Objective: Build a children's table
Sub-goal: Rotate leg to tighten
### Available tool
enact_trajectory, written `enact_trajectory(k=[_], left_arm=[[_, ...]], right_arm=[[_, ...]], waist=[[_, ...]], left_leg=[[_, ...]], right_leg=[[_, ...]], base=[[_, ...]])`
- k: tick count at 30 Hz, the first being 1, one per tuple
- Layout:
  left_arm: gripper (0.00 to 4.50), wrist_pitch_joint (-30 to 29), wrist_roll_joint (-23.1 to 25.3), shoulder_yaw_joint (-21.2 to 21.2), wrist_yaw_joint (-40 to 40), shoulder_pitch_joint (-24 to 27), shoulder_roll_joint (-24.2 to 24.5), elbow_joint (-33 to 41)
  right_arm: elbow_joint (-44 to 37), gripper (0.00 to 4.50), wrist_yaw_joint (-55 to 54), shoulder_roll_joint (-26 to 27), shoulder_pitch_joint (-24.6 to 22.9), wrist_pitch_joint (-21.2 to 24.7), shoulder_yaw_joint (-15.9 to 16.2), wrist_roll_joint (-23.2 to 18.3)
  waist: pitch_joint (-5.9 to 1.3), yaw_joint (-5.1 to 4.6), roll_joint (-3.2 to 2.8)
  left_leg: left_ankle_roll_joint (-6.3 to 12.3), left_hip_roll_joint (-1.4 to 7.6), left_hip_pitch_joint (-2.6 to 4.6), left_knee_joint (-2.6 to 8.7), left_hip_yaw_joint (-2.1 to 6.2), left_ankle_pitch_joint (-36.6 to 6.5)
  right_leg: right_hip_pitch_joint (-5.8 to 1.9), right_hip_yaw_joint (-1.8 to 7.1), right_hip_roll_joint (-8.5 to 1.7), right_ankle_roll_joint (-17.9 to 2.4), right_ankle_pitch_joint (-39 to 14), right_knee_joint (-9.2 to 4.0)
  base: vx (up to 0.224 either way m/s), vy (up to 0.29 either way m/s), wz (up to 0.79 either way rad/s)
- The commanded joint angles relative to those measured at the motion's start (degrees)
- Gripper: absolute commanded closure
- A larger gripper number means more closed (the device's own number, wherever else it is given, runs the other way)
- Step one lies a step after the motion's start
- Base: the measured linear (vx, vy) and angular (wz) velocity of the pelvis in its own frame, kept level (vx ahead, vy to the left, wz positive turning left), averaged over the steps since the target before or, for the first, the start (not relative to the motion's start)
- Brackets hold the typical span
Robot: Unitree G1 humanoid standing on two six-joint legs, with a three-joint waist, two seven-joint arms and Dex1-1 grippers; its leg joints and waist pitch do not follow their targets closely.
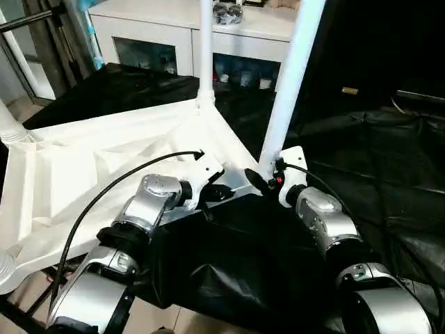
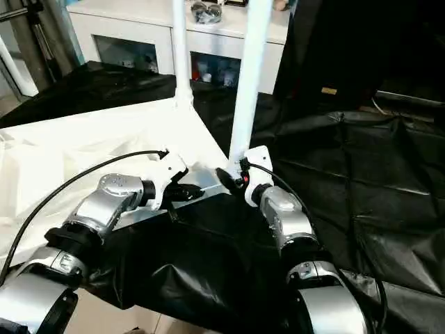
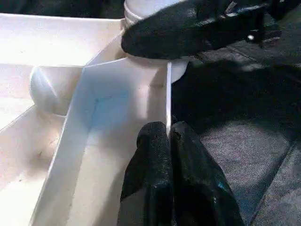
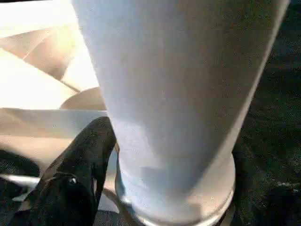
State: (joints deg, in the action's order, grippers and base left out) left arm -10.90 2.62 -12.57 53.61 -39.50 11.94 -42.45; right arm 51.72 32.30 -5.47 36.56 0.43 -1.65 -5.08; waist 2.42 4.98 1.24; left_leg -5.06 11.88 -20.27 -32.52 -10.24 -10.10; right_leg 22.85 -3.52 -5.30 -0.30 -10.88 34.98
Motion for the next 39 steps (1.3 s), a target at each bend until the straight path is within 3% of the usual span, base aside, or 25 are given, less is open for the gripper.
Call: enact_trajectory(k=[1, 8, 11, 20, 23, 26, 27, 34, 39], left_arm=[[4.5, 2.2, -2.9, -0.6, 3.6, 0.0, -1.6, 2.6], [4.5, 3.8, -4.0, -1.6, 11.7, 2.7, 2.9, 6.0], [4.5, 3.5, -4.9, -1.4, 15.3, 3.4, 4.6, 7.1], [4.5, 2.0, -6.2, -2.9, 24.3, 5.7, 9.2, 11.3], [4.5, 1.5, -6.6, -3.0, 25.1, 6.0, 9.5, 11.9], [4.5, 0.8, -6.8, -3.0, 25.8, 6.2, 9.6, 12.3], [4.5, 0.8, -6.7, -3.0, 25.8, 6.3, 9.6, 12.5], [4.5, 1.4, -6.4, -2.7, 24.0, 6.2, 8.8, 12.2], [4.5, 1.7, -4.6, -1.5, 16.6, 4.5, 5.8, 9.6]], right_arm=[[1.3, 0.53, 7.3, 1.4, -1.4, 1.1, 5.1, 1.0], [-3.5, 0.38, 20.8, -4.3, -3.4, 0.3, 7.5, 0.4], [-5.7, 0.38, 26.4, -6.3, -4.5, 0.6, 8.4, -0.1], [-10.8, 0.61, 38.3, -9.8, -6.7, 6.7, 10.7, -2.5], [-11.6, 0.99, 39.2, -10.1, -7.1, 7.5, 10.9, -2.7], [-12.3, 1.09, 39.7, -10.3, -7.4, 8.1, 11.0, -2.9], [-12.5, 1.36, 39.8, -10.3, -7.5, 8.3, 11.0, -2.9], [-13.6, 1.7, 39.1, -9.9, -8.3, 9.0, 11.2, -3.0], [-10.6, 1.75, 29.5, -6.8, -7.6, 7.7, 9.6, -1.3]], waist=[[-3.06, -0.13, 0.19], [-3.37, 0.1, 0.11], [-3.41, 0.34, 0.09], [-3.07, 0.41, 0.07], [-3.17, 0.38, 0.02], [-3.32, 0.43, 0.07], [-3.37, 0.46, 0.05], [-3.18, 0.6, 0.06], [-3.06, 0.47, 0.11]], left_leg=[[1.6, 1.1, -0.01, 3.87, 0.07, -13.8], [3.99, 1.22, -0.16, 3.33, -0.19, -8.6], [4.74, 1.38, -0.15, 3.18, -0.3, -8.4], [3.39, 1.6, 0.03, 3.56, -0.3, -11.6], [2.94, 1.61, 0.05, 3.54, -0.27, -11.1], [3.36, 1.5, -0.01, 3.32, -0.34, -9.2], [3.7, 1.46, 0.02, 3.22, -0.4, -8.7], [3.0, 1.54, 0.09, 3.43, -0.32, -10.6], [2.25, 1.48, 0.17, 3.54, -0.31, -11.1]], right_leg=[[-2.51, 2.22, -2.76, -10.8, -13.9, -4.65], [-2.92, 2.06, -2.45, -13.9, -3.9, -3.52], [-2.98, 1.96, -2.42, -14.8, -2.5, -3.24], [-2.68, 2.07, -2.65, -14.2, -8.7, -3.82], [-2.66, 2.06, -2.63, -14.4, -7.9, -3.64], [-2.8, 2.06, -2.61, -15.0, -4.9, -3.35], [-2.77, 2.06, -2.55, -15.2, -3.9, -3.26], [-2.7, 2.05, -2.65, -14.4, -7.6, -3.64], [-2.48, 2.18, -2.74, -13.8, -8.7, -3.85]], base=[[0.0, 0.0, 0.0], [0.0, 0.0, 0.0], [0.0, 0.0, 0.0], [0.0, 0.0, 0.0], [0.0, 0.0, 0.0], [0.0, 0.0, 0.0], [0.0, 0.0, 0.0], [0.0, 0.0, 0.0], [0.0, 0.0, 0.0]])
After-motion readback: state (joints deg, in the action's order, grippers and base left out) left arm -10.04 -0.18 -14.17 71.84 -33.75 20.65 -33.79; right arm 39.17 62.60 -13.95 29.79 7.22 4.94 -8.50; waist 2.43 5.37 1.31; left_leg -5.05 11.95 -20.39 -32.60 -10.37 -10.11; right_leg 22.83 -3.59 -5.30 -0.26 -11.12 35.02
